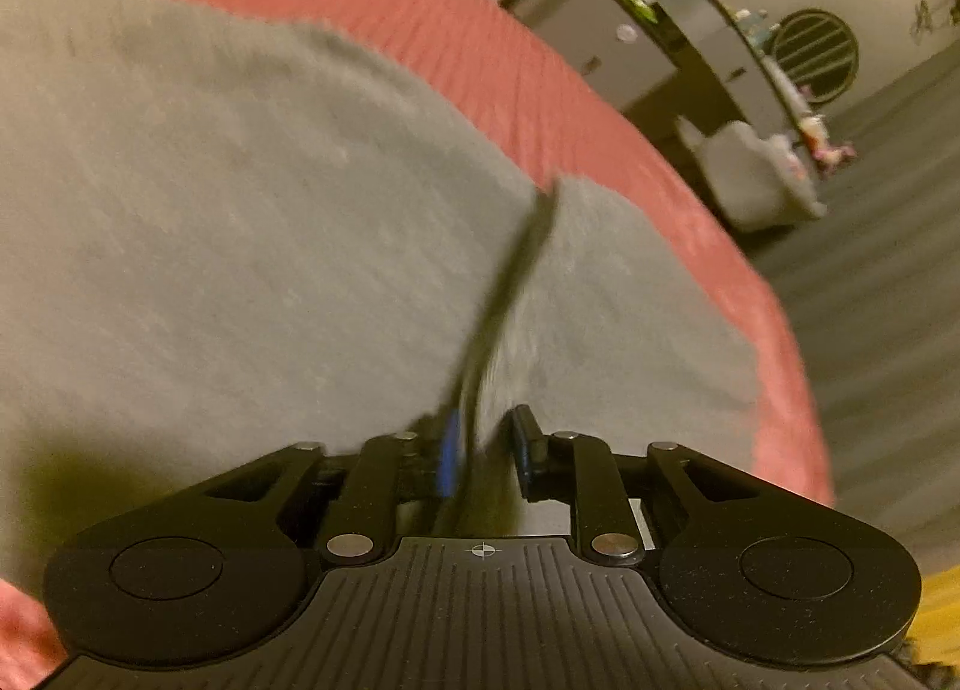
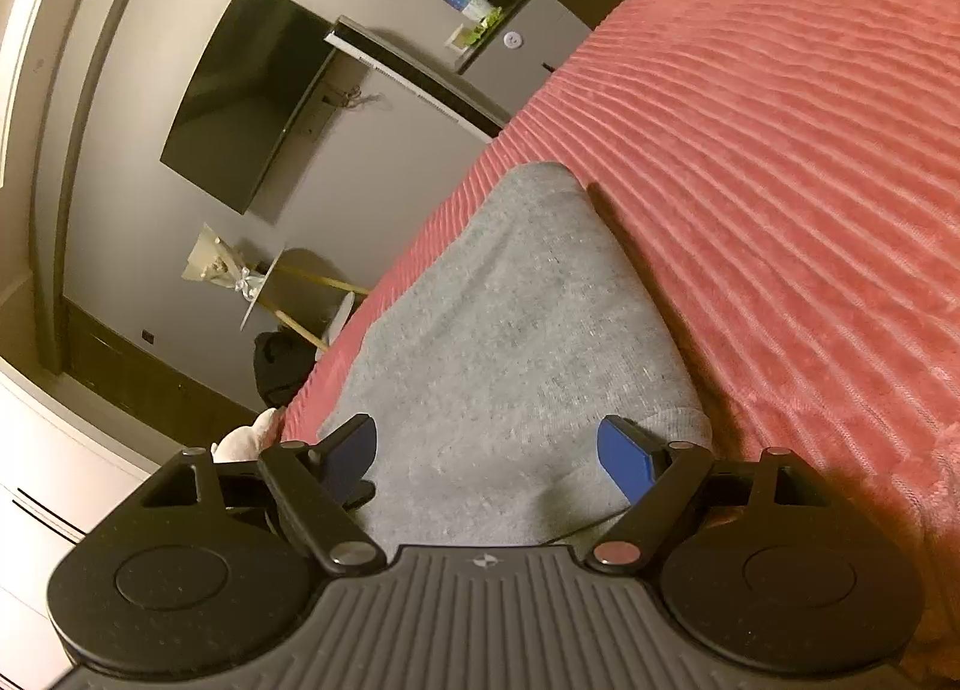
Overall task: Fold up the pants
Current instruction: 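Fold the pants over with the left gripper toward the right gripper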
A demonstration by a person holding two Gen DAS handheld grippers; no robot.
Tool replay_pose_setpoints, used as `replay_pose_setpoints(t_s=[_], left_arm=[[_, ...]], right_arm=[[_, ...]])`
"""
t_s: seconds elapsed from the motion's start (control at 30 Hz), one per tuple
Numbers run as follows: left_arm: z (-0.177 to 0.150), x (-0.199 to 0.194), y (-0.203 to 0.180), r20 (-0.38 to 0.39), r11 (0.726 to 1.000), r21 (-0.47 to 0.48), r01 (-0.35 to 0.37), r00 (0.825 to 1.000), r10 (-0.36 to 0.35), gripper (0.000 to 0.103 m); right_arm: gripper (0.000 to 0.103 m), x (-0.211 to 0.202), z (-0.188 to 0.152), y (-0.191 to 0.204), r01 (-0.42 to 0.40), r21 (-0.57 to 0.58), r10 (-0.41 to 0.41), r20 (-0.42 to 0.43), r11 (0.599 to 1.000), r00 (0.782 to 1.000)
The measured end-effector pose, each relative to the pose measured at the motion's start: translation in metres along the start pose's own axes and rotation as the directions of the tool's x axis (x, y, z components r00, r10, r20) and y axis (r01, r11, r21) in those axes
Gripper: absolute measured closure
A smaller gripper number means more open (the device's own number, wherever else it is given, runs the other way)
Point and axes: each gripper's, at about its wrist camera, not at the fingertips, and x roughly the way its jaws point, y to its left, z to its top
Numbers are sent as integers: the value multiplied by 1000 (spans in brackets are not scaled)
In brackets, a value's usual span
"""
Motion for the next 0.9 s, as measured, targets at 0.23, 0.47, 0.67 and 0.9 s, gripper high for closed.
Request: replay_pose_setpoints(t_s=[0.23, 0.47, 0.67, 0.9], left_arm=[[24, 20, -5, 65, 983, -8, 184, 981, -183, 46], [34, 59, -12, -16, 972, -33, 231, 973, -232, 81], [28, 18, -18, 127, 976, 41, 213, 968, -217, 88], [21, 9, -18, 192, 990, 137, -42, 981, 15, 78]], right_arm=[[17, 8, -1, 3, 10, -23, -10, -22, 1000, 1000], [17, 10, -4, 6, 33, -59, -34, -19, 998, 999], [69, 18, -7, 41, 169, -216, -166, 30, 962, 986], [77, 59, -22, 45, 257, -348, -284, -29, 902, 958]])
